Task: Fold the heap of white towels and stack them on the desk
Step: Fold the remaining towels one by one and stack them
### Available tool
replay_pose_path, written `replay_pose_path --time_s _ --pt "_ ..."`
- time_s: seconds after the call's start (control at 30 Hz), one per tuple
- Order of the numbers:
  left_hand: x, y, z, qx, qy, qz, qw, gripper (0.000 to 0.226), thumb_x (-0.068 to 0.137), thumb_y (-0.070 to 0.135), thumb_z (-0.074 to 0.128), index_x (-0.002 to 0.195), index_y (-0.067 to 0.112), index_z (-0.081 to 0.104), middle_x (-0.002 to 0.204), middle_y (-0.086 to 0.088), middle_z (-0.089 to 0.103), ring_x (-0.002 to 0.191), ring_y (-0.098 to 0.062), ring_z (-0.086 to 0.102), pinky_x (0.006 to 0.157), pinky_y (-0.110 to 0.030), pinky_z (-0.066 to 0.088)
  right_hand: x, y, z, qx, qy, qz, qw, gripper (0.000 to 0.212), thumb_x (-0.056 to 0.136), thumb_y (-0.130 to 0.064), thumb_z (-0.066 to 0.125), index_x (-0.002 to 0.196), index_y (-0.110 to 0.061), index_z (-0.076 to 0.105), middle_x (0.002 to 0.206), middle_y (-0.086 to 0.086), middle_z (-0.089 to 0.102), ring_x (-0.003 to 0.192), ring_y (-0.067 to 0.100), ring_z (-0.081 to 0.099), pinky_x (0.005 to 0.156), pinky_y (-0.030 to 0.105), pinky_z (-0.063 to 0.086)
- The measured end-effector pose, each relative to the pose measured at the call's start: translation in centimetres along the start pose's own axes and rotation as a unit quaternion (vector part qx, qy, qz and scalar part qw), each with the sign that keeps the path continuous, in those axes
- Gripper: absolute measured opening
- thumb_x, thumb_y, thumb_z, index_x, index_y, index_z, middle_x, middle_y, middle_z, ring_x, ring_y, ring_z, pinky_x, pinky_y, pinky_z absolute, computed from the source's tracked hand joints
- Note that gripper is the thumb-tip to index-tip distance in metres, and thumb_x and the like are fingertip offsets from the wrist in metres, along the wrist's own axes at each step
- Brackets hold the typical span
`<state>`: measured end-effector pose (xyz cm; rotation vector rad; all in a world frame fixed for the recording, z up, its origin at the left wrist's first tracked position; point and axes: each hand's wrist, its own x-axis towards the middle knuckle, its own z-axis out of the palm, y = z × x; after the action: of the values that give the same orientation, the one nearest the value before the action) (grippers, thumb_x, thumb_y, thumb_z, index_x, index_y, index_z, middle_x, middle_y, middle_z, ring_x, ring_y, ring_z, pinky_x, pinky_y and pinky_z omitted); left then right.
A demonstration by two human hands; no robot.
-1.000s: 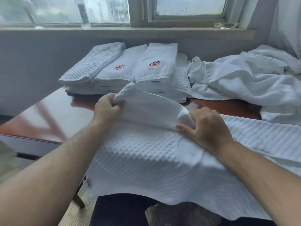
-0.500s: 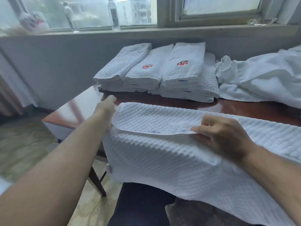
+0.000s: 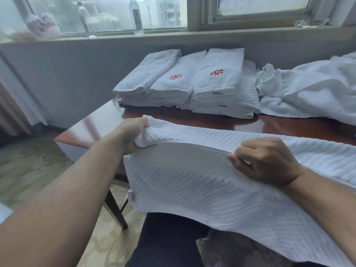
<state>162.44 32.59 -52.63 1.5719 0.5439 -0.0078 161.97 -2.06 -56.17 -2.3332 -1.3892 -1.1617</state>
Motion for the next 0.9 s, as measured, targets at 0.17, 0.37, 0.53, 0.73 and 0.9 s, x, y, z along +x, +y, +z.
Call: replay_pose_path --time_s 0.17,0.37,0.53,0.73,0.9 --pt "-0.2 -0.3 0.5 0.259 0.034 0.068 0.963 0.020 0.087 0.005 0.040 0.079 0.019 0.052 0.063 0.000 0.044 0.048 -0.016 0.037 0.045 -0.024 0.029 0.4 -0.2 -0.1 0.017 -0.042 -0.049 0.998 0.042 0.094 -0.032 0.057 0.057 -0.014 0.046 0.055 0.002 0.042 0.041 0.027 0.042 0.035 0.031 0.033" --pt "-0.8 -0.8 1.4 0.594 0.155 0.105 0.782 0.055 0.093 0.022 0.059 0.141 0.011 0.035 0.138 -0.017 0.040 0.122 -0.036 0.044 0.094 -0.044 0.041 1.1 -0.8 -1.4 0.077 -0.196 0.061 0.976 0.049 0.088 -0.060 0.044 0.062 -0.021 0.054 0.057 -0.010 0.046 0.052 0.017 0.049 0.048 0.034 0.042" --pt "-3.9 -2.1 5.9 0.508 0.057 0.383 0.770 0.047 0.098 0.026 0.053 0.145 0.028 0.046 0.143 0.000 0.041 0.132 -0.022 0.035 0.111 -0.041 0.031 0.0 0.4 -4.0 0.217 -0.190 0.304 0.908 0.052 0.089 -0.055 0.042 0.068 -0.011 0.062 0.065 0.001 0.060 0.068 0.018 0.056 0.067 0.044 0.045" --pt "-7.5 -5.0 12.7 0.493 -0.117 0.494 0.706 0.057 0.094 0.062 0.035 0.141 0.035 0.053 0.149 0.007 0.046 0.135 -0.013 0.041 0.110 -0.037 0.035 -5.8 1.4 -7.5 -0.038 -0.176 0.509 0.842 0.031 0.096 -0.045 0.046 0.109 -0.027 0.068 0.121 0.004 0.066 0.115 0.034 0.055 0.097 0.049 0.042" --pt "-6.0 -5.8 13.1 0.563 -0.133 0.544 0.608 0.071 0.086 0.080 0.037 0.141 0.038 0.052 0.152 0.008 0.046 0.134 -0.015 0.046 0.106 -0.039 0.040 -8.0 2.4 -6.2 -0.043 -0.346 0.504 0.790 0.096 0.082 -0.082 0.003 0.158 -0.029 0.027 0.168 -0.002 0.015 0.154 0.021 0.009 0.120 0.046 0.012"
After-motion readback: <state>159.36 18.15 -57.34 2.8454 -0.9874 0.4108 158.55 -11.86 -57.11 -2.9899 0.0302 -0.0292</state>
